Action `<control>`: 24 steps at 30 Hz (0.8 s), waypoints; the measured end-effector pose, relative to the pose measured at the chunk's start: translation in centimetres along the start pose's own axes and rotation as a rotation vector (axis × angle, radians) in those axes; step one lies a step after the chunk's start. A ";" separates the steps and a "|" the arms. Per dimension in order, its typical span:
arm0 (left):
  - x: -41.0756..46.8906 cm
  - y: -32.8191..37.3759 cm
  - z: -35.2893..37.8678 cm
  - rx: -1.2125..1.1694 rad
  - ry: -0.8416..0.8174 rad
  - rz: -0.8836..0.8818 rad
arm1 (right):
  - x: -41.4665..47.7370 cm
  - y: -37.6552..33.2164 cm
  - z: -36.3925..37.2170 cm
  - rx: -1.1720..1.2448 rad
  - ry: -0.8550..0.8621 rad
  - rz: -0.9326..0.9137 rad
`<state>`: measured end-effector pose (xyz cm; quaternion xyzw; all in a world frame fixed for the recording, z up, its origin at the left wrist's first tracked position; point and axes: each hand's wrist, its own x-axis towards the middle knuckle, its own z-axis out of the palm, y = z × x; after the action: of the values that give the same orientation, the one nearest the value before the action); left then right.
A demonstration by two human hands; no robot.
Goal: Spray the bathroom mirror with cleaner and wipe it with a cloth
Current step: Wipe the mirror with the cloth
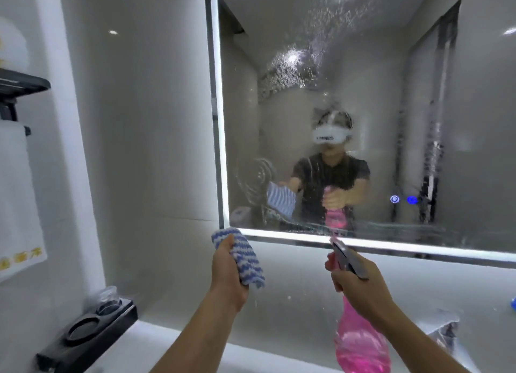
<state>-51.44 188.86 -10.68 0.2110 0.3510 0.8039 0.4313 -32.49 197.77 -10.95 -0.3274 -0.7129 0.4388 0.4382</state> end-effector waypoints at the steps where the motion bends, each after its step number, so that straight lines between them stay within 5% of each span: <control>1: 1.1 0.5 -0.3 0.017 0.041 -0.009 | 0.4 0.3 0.5 -0.001 -0.006 -0.010; 3: 4.3 2.2 -1.1 0.159 0.247 0.084 | 1.7 0.6 2.0 0.005 -0.011 -0.005; 7: 11.1 9.0 0.1 0.310 0.182 0.218 | 5.7 0.5 5.0 0.043 0.043 0.031; 15: 23.0 24.8 8.7 1.277 0.017 1.185 | 10.1 1.1 7.2 0.089 0.095 0.053; 19: 27.0 24.8 9.8 1.817 -0.038 1.269 | 10.7 0.1 8.0 0.013 0.097 -0.022; 24: 28.7 20.4 6.0 1.858 -0.079 1.575 | 12.6 -0.9 10.4 0.042 0.092 -0.101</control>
<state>-74.19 207.54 9.55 0.6188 0.5552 0.2816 -0.4792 -47.16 204.62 -8.24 -0.3018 -0.6981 0.4155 0.4990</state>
